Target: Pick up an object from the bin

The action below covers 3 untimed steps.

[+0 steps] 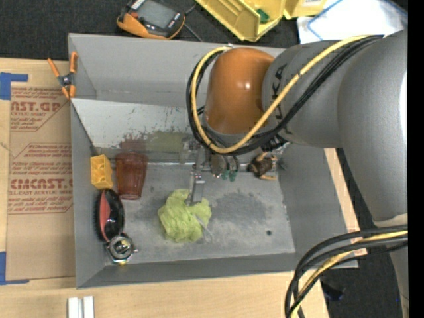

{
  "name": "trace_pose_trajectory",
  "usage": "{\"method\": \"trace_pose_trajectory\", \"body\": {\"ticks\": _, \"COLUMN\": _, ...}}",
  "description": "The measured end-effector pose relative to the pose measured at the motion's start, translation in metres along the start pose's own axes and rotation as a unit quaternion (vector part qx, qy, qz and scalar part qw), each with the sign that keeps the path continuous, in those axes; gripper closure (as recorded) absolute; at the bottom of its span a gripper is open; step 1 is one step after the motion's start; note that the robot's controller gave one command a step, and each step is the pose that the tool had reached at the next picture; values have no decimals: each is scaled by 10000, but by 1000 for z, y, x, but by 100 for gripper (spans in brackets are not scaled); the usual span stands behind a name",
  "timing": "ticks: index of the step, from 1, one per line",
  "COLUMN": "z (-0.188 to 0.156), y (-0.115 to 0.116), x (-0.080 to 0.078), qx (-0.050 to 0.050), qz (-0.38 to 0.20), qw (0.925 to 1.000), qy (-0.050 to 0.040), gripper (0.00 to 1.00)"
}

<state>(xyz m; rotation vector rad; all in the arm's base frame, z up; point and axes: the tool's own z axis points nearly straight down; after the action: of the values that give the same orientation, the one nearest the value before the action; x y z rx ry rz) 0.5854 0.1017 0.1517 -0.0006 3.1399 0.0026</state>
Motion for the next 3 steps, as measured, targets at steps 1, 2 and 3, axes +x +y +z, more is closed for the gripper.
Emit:
{"method": "trace_pose_trajectory", "body": {"ticks": 1, "z": 0, "y": 0, "x": 0, "qx": 0, "qz": 0, "qw": 10000, "qy": 0, "gripper": 0}}
{"method": "trace_pose_trajectory", "body": {"ticks": 2, "z": 64, "y": -1, "x": 44, "qx": -11, "qz": -638, "qw": 9980, "qy": -2, "gripper": 0}}
{"method": "trace_pose_trajectory", "body": {"ticks": 3, "z": 67, "y": -3, "x": 9, "qx": -23, "qz": -1026, "qw": 9947, "qy": -109, "gripper": 100}}
